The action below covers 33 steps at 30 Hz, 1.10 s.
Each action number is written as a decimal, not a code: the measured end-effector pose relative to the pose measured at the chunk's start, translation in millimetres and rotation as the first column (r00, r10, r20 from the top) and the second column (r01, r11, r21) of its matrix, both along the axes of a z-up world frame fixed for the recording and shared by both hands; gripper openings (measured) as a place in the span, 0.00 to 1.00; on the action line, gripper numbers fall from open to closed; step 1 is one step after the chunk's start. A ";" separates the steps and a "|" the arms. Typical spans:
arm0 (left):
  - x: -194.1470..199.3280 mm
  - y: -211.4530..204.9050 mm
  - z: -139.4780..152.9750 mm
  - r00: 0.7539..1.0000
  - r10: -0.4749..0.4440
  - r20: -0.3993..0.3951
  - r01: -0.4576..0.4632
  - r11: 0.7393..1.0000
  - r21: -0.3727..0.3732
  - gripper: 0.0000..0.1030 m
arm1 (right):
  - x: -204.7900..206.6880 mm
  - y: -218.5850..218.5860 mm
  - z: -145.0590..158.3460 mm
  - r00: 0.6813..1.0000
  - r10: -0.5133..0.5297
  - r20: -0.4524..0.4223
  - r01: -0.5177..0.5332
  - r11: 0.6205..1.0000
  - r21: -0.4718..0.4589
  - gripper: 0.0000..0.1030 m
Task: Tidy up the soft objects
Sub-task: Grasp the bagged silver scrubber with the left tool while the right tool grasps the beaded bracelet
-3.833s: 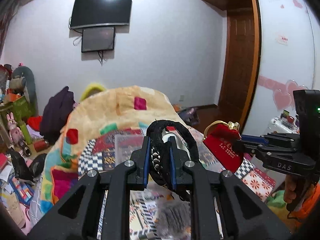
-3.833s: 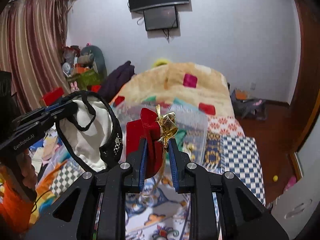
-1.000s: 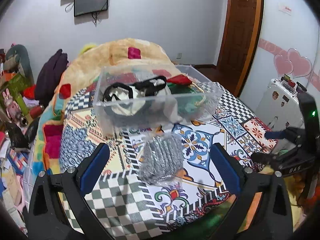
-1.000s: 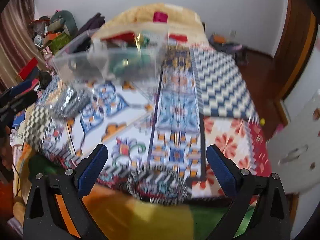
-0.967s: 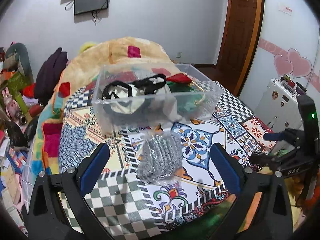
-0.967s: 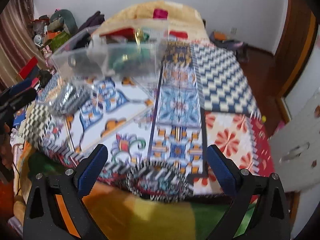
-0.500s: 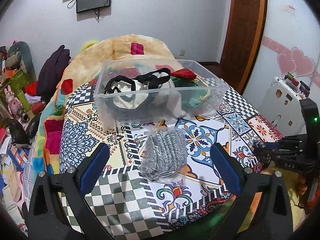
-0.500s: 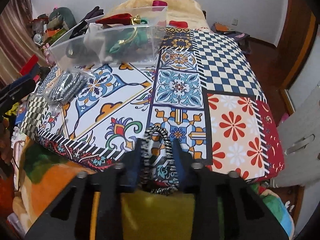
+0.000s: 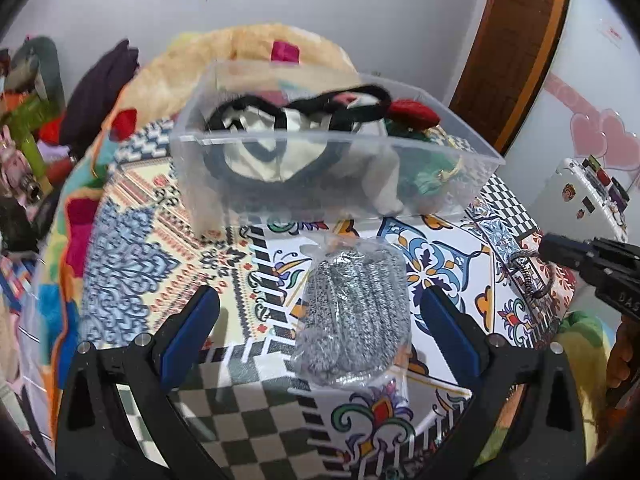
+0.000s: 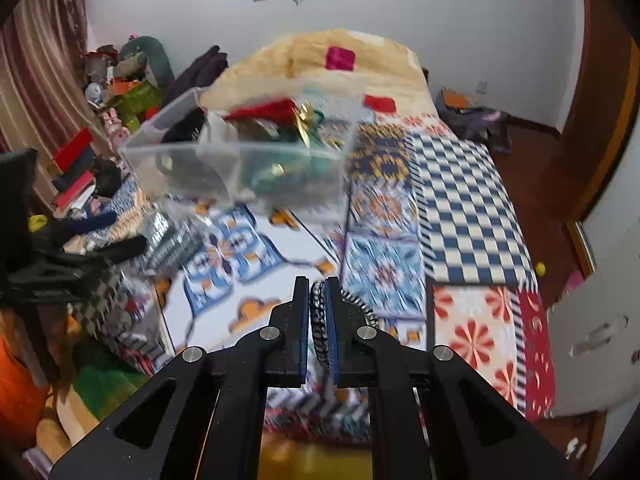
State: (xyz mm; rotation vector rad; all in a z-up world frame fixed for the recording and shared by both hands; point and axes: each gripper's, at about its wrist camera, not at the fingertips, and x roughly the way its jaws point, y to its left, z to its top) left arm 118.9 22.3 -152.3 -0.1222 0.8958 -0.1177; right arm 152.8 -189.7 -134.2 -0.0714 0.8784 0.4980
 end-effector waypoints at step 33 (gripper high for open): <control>-14.6 -25.0 4.9 0.989 -0.116 0.088 0.109 0.991 0.079 0.21 | 15.1 -13.3 -42.5 0.995 -0.015 -0.099 0.005 0.995 -0.102 0.10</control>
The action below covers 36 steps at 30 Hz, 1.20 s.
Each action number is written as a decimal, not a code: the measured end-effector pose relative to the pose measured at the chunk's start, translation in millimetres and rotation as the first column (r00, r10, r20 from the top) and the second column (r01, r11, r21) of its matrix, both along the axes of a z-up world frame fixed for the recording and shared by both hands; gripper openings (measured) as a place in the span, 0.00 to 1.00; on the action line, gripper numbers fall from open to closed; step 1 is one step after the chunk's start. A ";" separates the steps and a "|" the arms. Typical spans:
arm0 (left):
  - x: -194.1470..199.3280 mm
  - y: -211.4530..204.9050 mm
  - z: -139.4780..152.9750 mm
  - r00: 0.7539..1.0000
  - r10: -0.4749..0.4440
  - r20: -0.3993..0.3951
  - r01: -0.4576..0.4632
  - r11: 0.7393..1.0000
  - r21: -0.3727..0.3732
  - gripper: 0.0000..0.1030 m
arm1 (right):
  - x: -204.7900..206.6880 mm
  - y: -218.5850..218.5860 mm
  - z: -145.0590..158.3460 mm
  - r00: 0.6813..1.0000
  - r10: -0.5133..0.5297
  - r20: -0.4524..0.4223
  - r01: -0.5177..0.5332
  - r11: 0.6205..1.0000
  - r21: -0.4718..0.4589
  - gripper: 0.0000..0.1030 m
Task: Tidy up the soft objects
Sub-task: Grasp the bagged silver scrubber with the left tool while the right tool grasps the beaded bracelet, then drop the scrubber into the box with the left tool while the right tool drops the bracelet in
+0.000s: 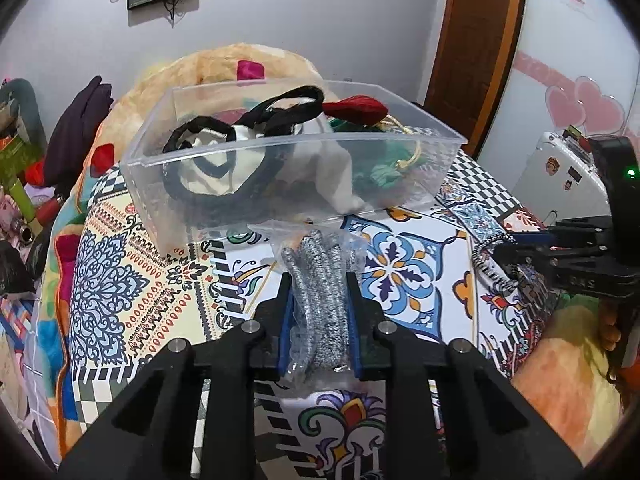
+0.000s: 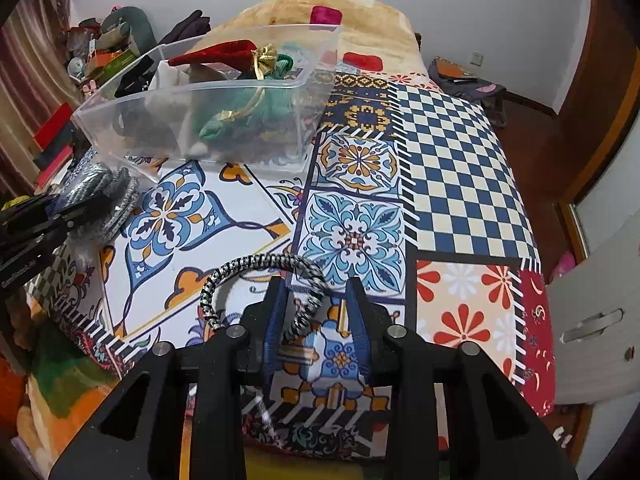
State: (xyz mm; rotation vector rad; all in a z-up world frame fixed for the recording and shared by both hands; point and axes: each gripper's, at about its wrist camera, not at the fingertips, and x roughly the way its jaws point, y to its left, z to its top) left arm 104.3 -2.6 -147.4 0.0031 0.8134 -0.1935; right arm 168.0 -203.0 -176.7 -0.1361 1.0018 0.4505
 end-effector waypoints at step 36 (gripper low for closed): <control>43.4 50.4 99.9 0.958 0.121 0.260 -0.109 0.992 -0.061 0.21 | 41.0 77.6 124.3 0.934 0.017 0.356 -0.092 0.976 0.196 0.07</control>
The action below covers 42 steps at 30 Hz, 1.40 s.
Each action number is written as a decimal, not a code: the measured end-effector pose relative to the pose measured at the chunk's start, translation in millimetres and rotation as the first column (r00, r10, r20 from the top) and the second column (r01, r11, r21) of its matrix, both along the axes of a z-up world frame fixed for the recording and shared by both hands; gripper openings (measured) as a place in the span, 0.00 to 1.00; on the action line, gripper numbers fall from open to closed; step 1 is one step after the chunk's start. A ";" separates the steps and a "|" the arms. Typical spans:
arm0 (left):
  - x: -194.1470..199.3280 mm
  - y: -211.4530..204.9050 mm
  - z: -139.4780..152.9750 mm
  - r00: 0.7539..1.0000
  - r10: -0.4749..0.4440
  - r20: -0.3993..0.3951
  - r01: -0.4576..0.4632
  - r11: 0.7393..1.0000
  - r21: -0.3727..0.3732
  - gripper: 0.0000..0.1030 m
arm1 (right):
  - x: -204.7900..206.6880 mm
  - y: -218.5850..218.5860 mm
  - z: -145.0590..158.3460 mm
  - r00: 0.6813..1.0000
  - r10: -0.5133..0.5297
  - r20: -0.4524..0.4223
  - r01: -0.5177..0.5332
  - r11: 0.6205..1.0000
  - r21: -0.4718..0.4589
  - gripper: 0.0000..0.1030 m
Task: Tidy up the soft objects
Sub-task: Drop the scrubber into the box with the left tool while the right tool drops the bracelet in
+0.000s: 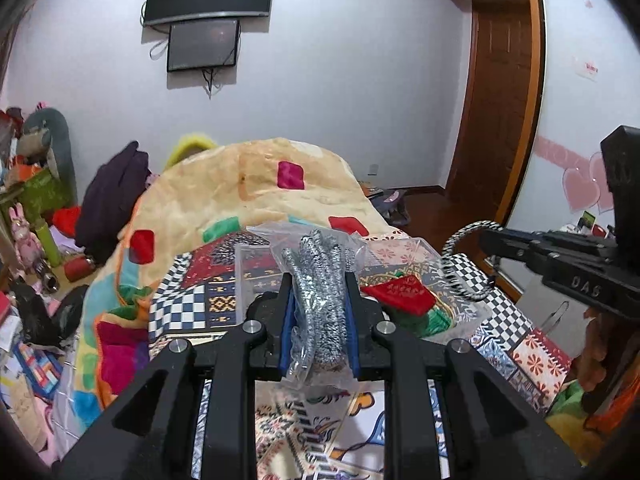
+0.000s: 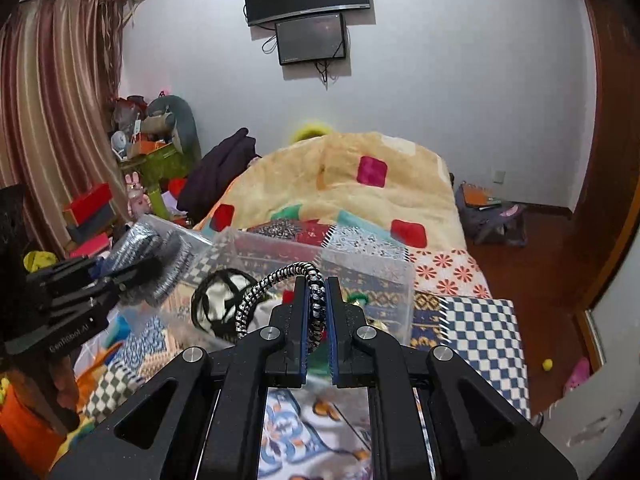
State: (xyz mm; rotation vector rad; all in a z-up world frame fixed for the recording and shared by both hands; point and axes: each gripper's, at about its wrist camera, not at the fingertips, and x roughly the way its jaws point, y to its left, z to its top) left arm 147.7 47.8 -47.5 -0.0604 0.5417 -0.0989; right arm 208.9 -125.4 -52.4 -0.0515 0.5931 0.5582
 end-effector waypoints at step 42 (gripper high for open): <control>-17.3 -6.1 26.2 0.997 0.008 0.070 -0.008 1.000 0.001 0.63 | -17.1 -1.3 17.7 0.999 0.014 0.043 -0.012 0.999 -0.037 0.54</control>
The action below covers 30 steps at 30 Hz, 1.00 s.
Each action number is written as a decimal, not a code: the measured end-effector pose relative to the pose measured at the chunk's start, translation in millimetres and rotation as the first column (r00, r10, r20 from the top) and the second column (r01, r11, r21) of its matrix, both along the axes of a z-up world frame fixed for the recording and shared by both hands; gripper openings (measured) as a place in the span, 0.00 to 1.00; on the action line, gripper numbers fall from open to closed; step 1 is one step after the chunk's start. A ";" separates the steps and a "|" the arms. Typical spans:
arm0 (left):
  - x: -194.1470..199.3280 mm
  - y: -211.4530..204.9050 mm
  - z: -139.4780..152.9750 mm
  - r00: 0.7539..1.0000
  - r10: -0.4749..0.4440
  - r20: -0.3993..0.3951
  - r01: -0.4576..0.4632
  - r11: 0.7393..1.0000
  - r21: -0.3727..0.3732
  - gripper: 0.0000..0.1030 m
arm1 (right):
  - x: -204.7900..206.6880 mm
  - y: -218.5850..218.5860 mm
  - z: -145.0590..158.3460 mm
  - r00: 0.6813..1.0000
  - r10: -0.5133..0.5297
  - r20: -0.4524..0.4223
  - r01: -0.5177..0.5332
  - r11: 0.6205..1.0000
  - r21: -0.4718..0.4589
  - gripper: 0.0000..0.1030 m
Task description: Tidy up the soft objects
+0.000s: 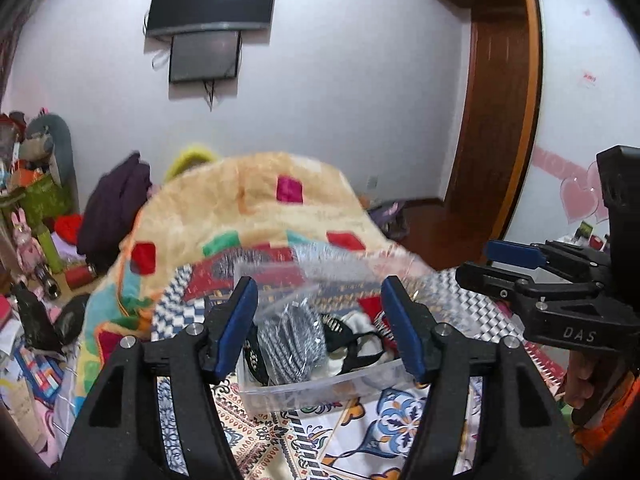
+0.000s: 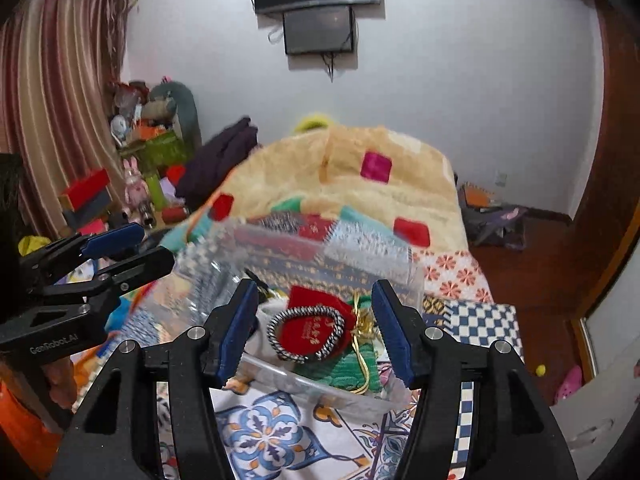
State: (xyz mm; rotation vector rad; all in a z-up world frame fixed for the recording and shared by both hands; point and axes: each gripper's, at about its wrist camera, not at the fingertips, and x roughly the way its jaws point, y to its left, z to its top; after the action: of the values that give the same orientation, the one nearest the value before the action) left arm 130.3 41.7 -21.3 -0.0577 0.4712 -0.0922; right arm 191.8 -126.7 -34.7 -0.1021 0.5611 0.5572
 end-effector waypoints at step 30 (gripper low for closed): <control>-91.8 -26.8 42.2 0.973 -0.007 0.231 -0.001 0.999 0.035 0.98 | -89.1 -35.2 33.9 0.973 -0.046 0.225 0.016 0.990 0.137 1.00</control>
State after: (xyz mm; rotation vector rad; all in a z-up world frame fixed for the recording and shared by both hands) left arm 38.5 14.9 20.8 -0.0116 0.2394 -0.0923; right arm 102.7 -162.0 -0.8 -0.0286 0.3006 0.5429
